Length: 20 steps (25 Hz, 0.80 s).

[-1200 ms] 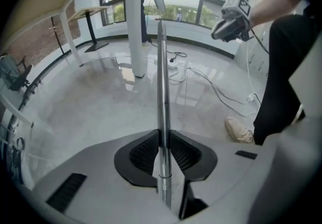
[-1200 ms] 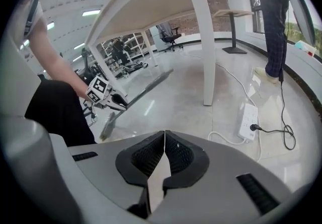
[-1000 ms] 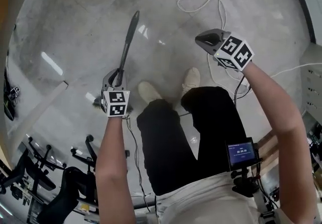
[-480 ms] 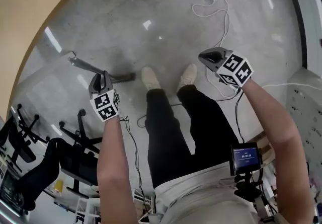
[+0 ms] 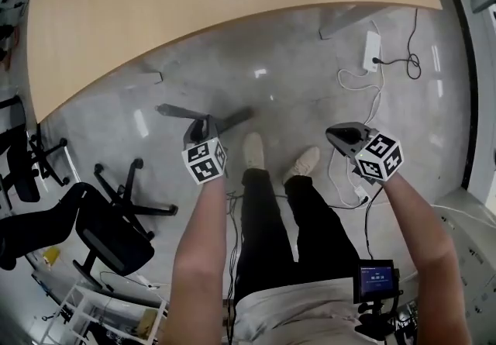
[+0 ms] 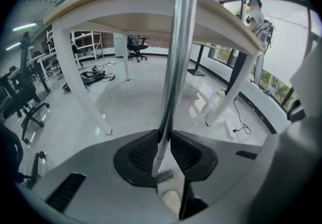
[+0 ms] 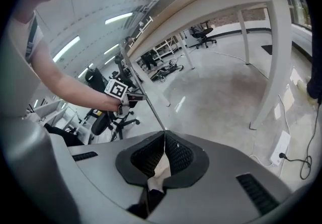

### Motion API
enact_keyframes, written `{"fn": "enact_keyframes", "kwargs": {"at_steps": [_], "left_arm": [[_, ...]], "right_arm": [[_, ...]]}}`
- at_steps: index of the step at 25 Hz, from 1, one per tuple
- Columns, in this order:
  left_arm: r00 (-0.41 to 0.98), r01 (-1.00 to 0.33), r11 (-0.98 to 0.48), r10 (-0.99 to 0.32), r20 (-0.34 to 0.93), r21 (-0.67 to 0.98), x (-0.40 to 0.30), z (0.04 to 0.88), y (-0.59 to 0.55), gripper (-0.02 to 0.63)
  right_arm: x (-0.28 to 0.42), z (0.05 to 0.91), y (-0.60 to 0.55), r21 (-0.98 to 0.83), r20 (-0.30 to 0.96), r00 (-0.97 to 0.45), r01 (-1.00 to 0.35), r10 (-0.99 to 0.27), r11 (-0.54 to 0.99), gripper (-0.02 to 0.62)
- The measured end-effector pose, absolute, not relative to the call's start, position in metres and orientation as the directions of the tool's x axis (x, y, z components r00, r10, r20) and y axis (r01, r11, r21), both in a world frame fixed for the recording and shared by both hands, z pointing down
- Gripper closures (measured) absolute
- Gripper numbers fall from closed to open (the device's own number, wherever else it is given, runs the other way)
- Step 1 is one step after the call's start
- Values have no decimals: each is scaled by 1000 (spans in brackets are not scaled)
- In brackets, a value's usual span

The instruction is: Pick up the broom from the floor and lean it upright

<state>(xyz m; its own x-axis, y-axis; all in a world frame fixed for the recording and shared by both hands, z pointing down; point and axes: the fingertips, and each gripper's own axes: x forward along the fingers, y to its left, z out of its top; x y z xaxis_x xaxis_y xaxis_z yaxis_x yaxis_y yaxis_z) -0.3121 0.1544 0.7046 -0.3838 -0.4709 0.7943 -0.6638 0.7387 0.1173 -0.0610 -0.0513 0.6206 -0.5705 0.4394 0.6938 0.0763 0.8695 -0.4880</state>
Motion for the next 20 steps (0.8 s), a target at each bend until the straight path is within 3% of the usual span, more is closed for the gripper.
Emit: {"fn": "enact_keyframes", "kwargs": {"at_steps": [20], "left_arm": [[-422,-617,782,-424,801,88,-372,714,124,529]], "right_arm": [[-64,628,-66,-475,744,-530,9,408,880,578]]}}
